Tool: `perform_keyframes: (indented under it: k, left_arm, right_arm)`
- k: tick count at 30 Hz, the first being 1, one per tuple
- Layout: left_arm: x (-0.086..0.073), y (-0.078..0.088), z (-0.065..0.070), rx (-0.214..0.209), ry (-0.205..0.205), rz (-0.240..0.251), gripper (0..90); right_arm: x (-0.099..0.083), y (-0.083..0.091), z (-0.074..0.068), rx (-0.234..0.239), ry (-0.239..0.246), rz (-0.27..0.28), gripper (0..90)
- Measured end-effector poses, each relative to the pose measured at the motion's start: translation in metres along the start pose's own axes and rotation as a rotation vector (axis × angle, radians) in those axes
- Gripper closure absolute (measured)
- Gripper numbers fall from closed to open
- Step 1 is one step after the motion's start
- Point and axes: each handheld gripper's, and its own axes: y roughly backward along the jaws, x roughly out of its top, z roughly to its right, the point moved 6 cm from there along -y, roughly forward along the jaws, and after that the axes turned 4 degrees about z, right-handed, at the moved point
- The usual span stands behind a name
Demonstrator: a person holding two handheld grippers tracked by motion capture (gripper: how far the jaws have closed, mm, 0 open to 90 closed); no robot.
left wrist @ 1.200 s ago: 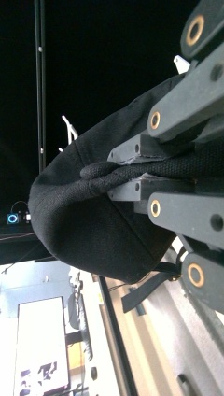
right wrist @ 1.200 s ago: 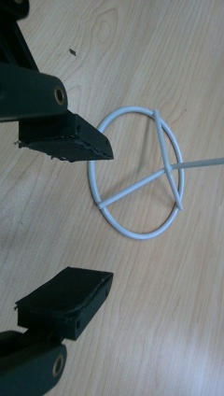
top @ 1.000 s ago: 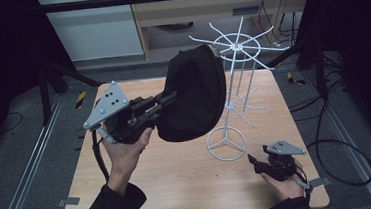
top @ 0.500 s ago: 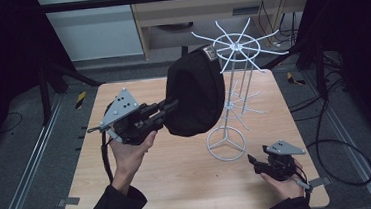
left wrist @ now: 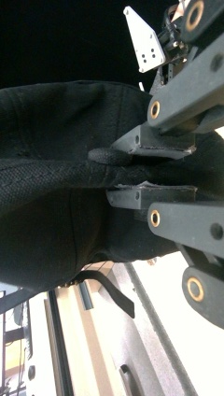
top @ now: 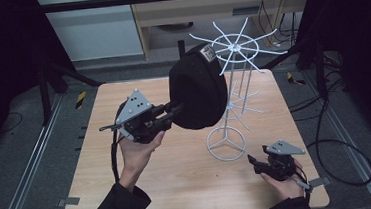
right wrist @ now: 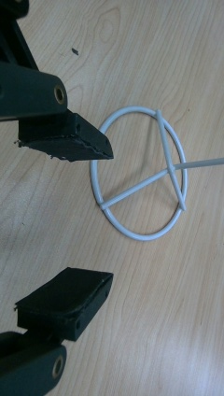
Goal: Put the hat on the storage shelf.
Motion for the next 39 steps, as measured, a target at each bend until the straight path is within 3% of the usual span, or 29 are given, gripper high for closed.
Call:
perform_keyframes:
  k: [11,21,26,33,39]
  left_arm:
    - [-0.008,-0.004,0.002,0.015,-0.019,-0.012,63.7]
    - [-0.014,0.018,-0.002,0.055,-0.033,0.018,47.1]
    - [-0.022,0.031,-0.007,0.081,-0.016,0.014,42.3]
    - [-0.049,0.056,-0.017,0.119,0.007,-0.010,40.0]
    - [-0.091,0.078,-0.035,0.179,0.053,-0.083,38.3]
  right_arm:
    - [0.000,0.000,0.000,-0.001,0.005,0.002,34.3]
    - [0.000,0.000,0.001,-0.001,0.002,0.003,34.0]
    - [0.000,0.000,0.001,-0.001,0.000,0.004,33.8]
    - [0.000,0.001,0.001,-0.003,-0.008,0.002,33.0]
    - [-0.001,0.001,0.003,-0.010,-0.013,0.005,31.5]
